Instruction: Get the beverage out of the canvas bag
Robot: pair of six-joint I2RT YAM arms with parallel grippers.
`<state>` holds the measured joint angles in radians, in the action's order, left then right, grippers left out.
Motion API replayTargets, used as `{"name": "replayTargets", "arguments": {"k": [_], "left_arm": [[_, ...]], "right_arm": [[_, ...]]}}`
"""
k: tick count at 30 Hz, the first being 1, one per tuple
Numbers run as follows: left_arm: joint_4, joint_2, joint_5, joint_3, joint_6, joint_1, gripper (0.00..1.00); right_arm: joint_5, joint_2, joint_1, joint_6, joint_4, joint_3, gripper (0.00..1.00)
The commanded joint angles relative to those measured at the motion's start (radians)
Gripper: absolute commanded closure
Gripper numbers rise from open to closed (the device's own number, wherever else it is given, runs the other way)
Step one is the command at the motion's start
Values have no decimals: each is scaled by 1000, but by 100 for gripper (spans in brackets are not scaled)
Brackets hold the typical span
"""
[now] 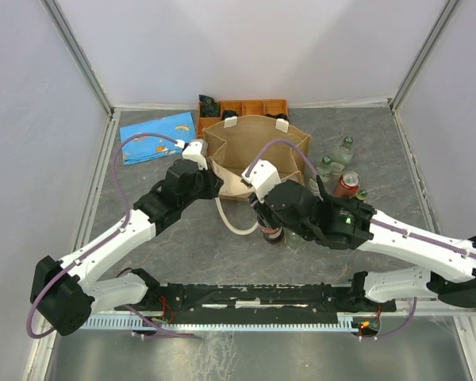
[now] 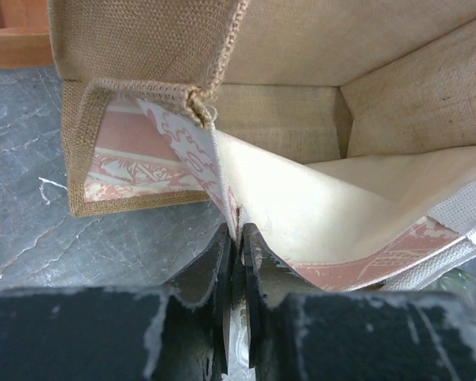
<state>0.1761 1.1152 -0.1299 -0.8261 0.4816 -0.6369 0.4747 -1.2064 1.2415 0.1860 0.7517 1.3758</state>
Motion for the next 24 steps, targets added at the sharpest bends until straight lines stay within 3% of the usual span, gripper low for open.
{"name": "replayTargets", "arguments": {"k": [1,9,19,22,24], "left_arm": [[-73,-19,-68,-64,15,6,84],[-70,-36,-84,-60,23,5,72],[-58,-76,-98,-31,33,5,66],[-61,-95,-108,-20,33,5,50],[-62,-104,-114,-17,32,5,44]], "right_arm": [[89,92,-5,35,-279,-74,100],[-48,141,-142,179,-402,-260,100],[-133,127,-171,217,-473,-285,100],[-165,119,-172,216,-524,-314,100],[-183,111,-171,204,-552,-334,100]]}}
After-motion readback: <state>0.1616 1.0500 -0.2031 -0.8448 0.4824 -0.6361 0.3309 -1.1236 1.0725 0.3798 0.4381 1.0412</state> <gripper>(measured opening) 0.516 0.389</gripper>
